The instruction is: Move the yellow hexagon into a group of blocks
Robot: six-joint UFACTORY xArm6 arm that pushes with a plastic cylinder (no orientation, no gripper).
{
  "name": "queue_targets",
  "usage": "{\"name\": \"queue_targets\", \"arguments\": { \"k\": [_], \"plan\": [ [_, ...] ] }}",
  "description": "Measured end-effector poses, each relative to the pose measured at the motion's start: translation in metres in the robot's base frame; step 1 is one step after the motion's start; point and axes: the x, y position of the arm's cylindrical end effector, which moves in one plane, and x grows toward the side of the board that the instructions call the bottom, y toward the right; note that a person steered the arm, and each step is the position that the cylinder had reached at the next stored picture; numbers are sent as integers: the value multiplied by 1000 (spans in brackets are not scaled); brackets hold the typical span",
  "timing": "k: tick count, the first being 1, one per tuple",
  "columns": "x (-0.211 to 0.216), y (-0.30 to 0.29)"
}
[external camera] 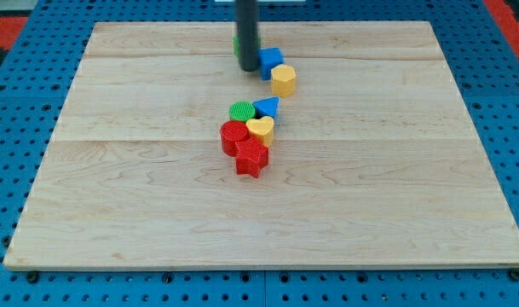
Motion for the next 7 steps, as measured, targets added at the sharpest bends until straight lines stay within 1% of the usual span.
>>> {"name": "queue_targets", "arguments": {
  "k": [1, 2, 3, 4, 5, 6, 7],
  "plan": [
    [30, 53],
    [58, 71],
    [48, 70],
    [65, 70],
    [99, 70],
    [101, 70],
    [70, 98]
  ]
}}
